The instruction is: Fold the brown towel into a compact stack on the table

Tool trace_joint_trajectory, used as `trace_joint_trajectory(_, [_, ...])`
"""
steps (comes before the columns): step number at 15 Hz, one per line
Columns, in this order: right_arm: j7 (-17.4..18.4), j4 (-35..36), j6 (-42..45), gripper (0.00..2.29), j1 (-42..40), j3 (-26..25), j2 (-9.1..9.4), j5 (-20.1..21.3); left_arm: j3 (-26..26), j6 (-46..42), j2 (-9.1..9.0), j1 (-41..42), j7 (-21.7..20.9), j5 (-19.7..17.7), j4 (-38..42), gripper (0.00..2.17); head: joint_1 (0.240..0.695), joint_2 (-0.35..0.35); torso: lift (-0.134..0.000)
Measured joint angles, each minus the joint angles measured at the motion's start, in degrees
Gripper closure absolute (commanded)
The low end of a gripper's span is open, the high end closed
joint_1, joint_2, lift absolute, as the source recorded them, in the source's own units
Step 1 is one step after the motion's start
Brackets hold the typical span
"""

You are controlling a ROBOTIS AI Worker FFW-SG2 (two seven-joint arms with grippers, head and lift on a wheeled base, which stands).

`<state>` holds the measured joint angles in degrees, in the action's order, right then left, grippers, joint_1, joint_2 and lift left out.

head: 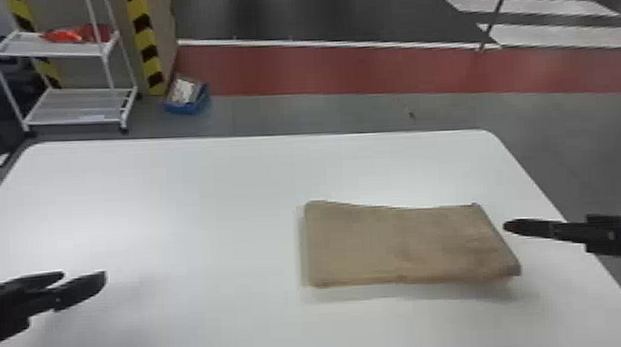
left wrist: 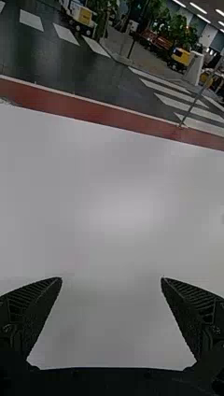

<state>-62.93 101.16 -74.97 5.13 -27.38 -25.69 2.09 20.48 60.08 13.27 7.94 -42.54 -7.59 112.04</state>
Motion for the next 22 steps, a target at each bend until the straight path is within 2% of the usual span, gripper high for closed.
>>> trace_joint_trajectory(3, [0.32, -4.13, 1.81, 0.13, 2.32, 2.31, -1.24, 3.53, 0.07, -0.32, 0.01, 0.26, 0.0, -0.05, -0.15, 0.11, 0.695, -0.163, -0.124])
trace_joint_trajectory(5, [0.85, -7.68, 3.86, 0.15, 4.57, 5.33, -1.38, 6.49, 0.03, -0.96, 0.07, 0.34, 0.0, -0.05, -0.46, 0.11, 0.695, -0.165, -0.124])
trace_joint_trajectory(7, [1.23, -10.64, 5.82, 0.15, 6.57, 8.65, -1.01, 9.61, 0.01, -1.19, 0.14, 0.4, 0.0, -0.05, -0.58, 0.11, 0.695, -0.16, -0.124])
trace_joint_trajectory(10, [2.35, -15.44, 8.66, 0.15, 9.39, 12.93, 0.63, 13.71, 0.16, -1.71, 0.55, 0.44, 0.0, -0.09, -0.79, 0.11, 0.695, -0.139, -0.124])
trace_joint_trajectory(13, [2.37, -17.73, 9.54, 0.15, 10.32, 15.43, 1.84, 15.86, 0.37, -2.18, 0.88, 0.49, 0.0, -0.23, -1.16, 0.11, 0.695, -0.113, -0.124])
trace_joint_trajectory(16, [2.08, -18.21, 9.09, 0.23, 10.87, 16.71, 1.77, 17.38, 0.58, -2.58, 1.19, 0.44, 0.0, -0.31, -1.51, 0.11, 0.695, -0.107, -0.124])
trace_joint_trajectory(18, [1.79, -18.26, 8.94, 0.51, 10.88, 17.31, 1.7, 17.92, 0.53, -2.63, 1.18, 0.41, 0.0, -0.31, -1.55, 0.11, 0.695, -0.106, -0.124])
trace_joint_trajectory(20, [1.29, -18.27, 8.92, 1.04, 10.7, 17.45, 1.73, 17.82, 0.46, -2.64, 1.09, 0.41, 0.0, -0.32, -1.61, 0.11, 0.695, -0.105, -0.124])
trace_joint_trajectory(21, [1.07, -18.27, 8.92, 1.23, 10.64, 17.28, 1.76, 17.53, 0.44, -2.64, 1.09, 0.41, 0.0, -0.31, -1.67, 0.11, 0.695, -0.103, -0.124])
trace_joint_trajectory(22, [0.9, -18.27, 8.87, 1.23, 10.58, 16.93, 1.78, 17.09, 0.44, -2.64, 1.1, 0.41, 0.0, -0.29, -1.71, 0.11, 0.695, -0.102, -0.124])
